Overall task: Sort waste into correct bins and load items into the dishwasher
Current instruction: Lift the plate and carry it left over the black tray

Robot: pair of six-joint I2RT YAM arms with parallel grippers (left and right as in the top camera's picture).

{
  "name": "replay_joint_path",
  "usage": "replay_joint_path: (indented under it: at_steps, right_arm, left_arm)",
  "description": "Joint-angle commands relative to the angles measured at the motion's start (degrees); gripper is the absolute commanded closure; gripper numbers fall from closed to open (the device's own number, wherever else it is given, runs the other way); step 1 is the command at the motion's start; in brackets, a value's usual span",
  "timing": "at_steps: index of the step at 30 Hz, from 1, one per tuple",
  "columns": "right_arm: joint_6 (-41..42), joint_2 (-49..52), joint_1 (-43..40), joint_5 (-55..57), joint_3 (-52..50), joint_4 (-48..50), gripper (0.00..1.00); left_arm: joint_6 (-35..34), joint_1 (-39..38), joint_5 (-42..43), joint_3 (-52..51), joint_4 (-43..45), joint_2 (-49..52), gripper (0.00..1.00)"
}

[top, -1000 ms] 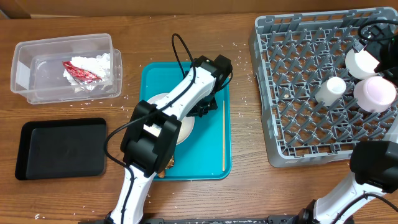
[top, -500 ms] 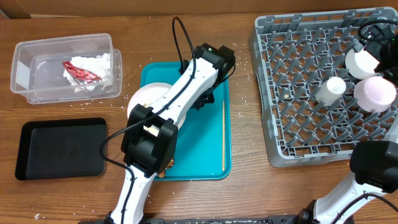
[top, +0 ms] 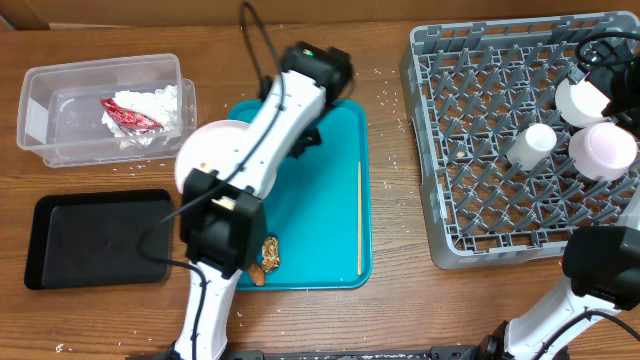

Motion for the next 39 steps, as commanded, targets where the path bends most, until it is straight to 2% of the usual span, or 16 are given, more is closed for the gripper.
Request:
replay_joint_path:
  at_steps: [1, 9, 14, 28, 39]
  right_arm:
    - [0.5, -2.6, 0.1, -0.3, 1.8, 0.2, 0.0]
    - [0.5, -2.6, 0.1, -0.3, 1.8, 0.2, 0.0]
    - [0.5, -2.6, 0.1, -0.3, 1.8, 0.2, 0.0]
    - [0.5, -2.6, 0.1, -0.3, 1.8, 0.2, 0.0]
    - [0.5, -2.6, 0.1, -0.3, 1.8, 0.2, 0.0]
  left_arm:
    - [-1.2, 5.0, 1.3, 1.6, -0.4, -5.9, 0.96]
    - [-0.7, 17.6, 6.4, 1.5, -0.4, -11.4, 0.96]
    - [3.4, 25.4, 12.0, 1.4, -0.4, -11.6, 0.96]
    - [6.7, 38.7, 19.9, 1.4, -0.1, -11.6, 0.96]
    - [12.3, 46.8, 28.9, 1.4, 1.6, -11.6, 0.96]
